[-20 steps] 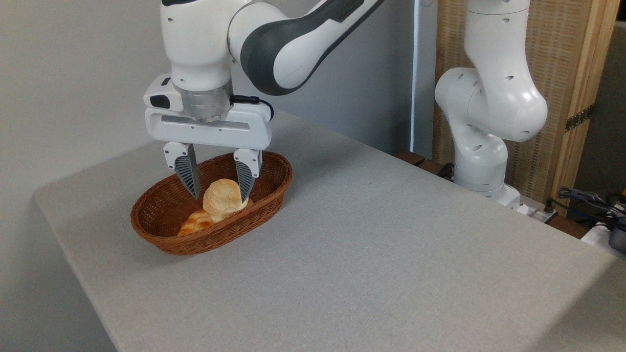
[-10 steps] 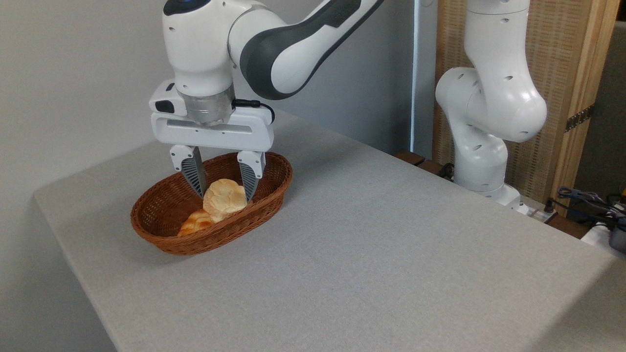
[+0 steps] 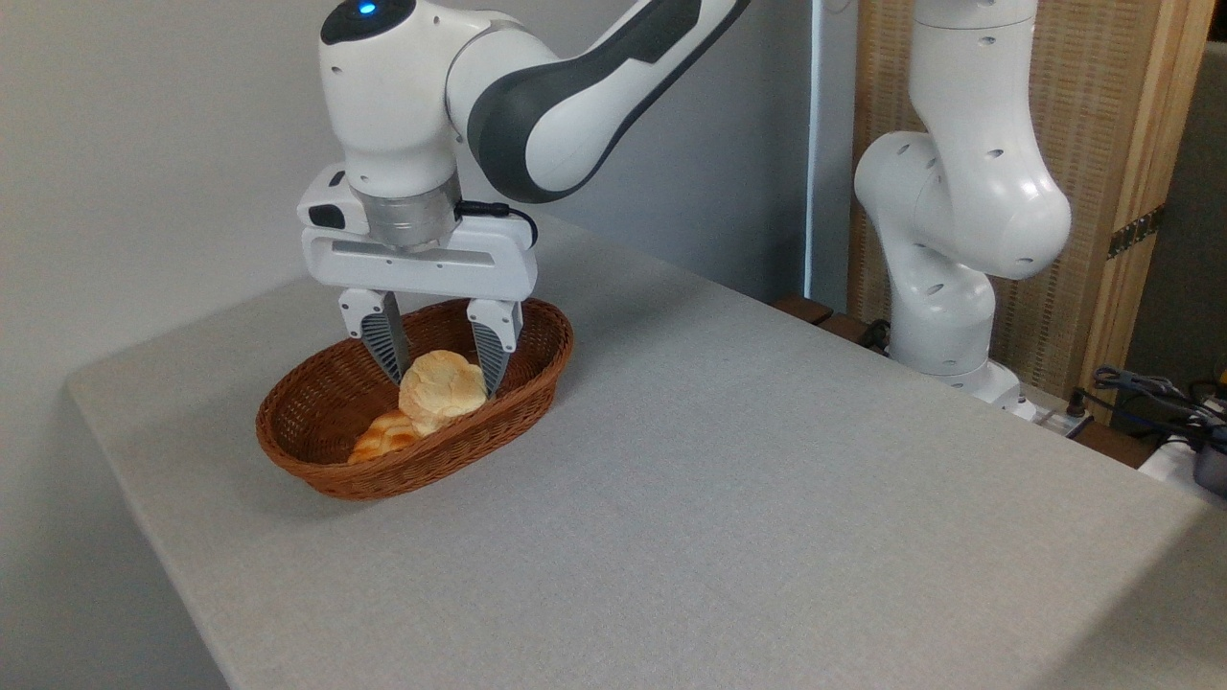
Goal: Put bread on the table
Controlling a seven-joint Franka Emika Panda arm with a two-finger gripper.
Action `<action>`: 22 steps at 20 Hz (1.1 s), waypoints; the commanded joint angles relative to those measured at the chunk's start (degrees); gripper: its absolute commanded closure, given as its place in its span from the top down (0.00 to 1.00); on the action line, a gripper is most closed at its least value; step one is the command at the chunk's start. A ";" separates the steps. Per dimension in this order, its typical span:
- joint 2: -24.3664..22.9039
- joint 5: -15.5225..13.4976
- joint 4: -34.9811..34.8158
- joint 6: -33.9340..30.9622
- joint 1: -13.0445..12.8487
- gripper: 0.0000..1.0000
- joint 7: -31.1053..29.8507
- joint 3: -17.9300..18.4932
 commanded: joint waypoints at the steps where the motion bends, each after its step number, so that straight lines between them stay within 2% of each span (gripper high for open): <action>1: -0.44 -0.21 -1.00 1.59 -0.99 1.00 -0.10 0.37; 3: -0.35 -0.04 -1.00 1.67 -0.99 1.00 -0.01 0.37; 5: -0.35 1.71 -1.00 2.72 -0.99 0.86 0.43 0.37; 6: -0.35 2.07 -1.00 2.90 -0.99 0.81 0.34 0.37; 8: -0.26 2.25 -1.00 3.26 -0.99 0.63 0.43 0.37; 9: -0.35 2.25 -1.00 3.26 -0.99 0.61 0.43 0.37; 22: -1.23 2.25 -0.56 3.26 -1.07 0.60 0.34 0.37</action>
